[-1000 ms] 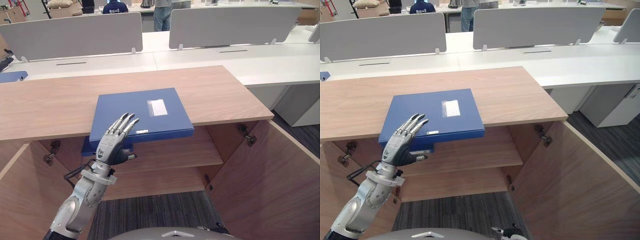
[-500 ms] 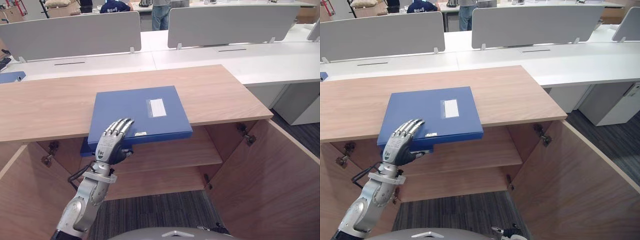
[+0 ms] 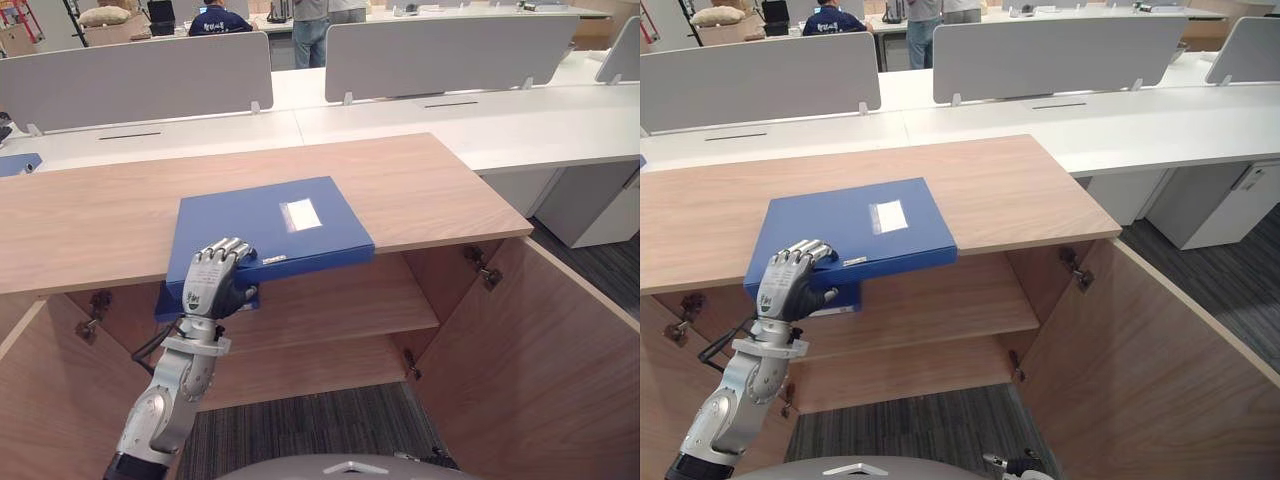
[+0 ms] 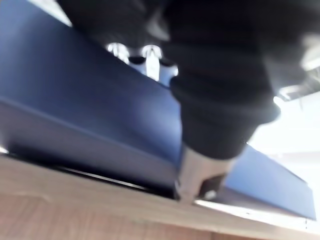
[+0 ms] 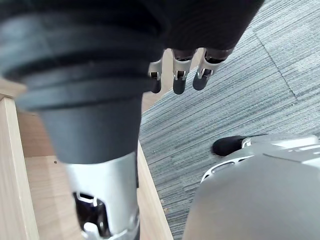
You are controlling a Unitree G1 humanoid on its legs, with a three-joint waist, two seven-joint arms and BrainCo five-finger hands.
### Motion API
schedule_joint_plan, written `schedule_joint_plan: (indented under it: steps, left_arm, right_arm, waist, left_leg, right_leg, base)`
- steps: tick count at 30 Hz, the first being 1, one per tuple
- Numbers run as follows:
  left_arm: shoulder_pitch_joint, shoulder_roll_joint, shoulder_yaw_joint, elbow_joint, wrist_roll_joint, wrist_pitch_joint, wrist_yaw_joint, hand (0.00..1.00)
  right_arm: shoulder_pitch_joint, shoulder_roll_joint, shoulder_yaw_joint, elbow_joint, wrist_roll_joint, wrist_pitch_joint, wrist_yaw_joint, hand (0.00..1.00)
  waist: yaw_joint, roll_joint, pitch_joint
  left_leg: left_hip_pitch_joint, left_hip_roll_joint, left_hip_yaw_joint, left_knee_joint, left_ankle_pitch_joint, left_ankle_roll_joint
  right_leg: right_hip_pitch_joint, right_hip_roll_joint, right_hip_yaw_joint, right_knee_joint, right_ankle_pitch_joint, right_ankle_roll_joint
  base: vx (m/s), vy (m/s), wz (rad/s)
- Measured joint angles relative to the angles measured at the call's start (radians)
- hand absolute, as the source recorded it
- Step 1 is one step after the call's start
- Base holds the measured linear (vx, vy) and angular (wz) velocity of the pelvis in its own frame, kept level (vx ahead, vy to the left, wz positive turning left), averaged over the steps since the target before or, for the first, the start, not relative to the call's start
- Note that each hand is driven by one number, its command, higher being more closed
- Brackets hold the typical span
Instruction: Walk over to the cabinet, pick up the folder, carry it to the office cabinet, place the folder inside the office cabinet, then close the office cabinet door
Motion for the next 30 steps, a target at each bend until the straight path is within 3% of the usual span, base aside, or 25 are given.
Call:
schedule_joint_plan:
  steps: [9, 23, 30]
  left_arm:
    - [0.000, -0.024, 0.056, -0.013, -0.063, 0.001, 0.049, 1.00]
    - [0.001, -0.226, 0.080, -0.167, -0.401, -0.006, 0.200, 1.00]
    - [0.001, -0.251, 0.028, -0.215, -0.505, -0.036, 0.203, 1.00]
  right_arm:
    - [-0.001, 0.001, 0.003, 0.000, 0.019, -0.001, -0.001, 0.00]
    - [-0.002, 0.008, 0.045, 0.026, 0.038, -0.027, -0.044, 0.00]
    - [0.011, 0.011, 0.064, -0.010, 0.061, -0.037, -0.060, 0.00]
  waist:
    - [0.000, -0.001, 0.000]
    - [0.010, -0.015, -0.008]
    - [0.010, -0.013, -0.011]
  left_leg:
    - [-0.002, 0.002, 0.001, 0.000, -0.003, -0.001]
    - [-0.015, 0.009, 0.021, 0.001, -0.003, 0.000]
    - [-0.015, 0.012, 0.031, 0.000, -0.003, -0.001]
  right_leg:
    - [0.000, 0.002, 0.000, -0.006, 0.001, 0.001]
    - [-0.032, 0.005, 0.030, 0.026, 0.006, 0.010]
    - [-0.050, 0.005, 0.048, 0.048, 0.001, 0.010]
  base:
    - [0.00, 0.000, 0.00]
    - [0.00, -0.001, -0.03]
    - [-0.03, -0.002, -0.06]
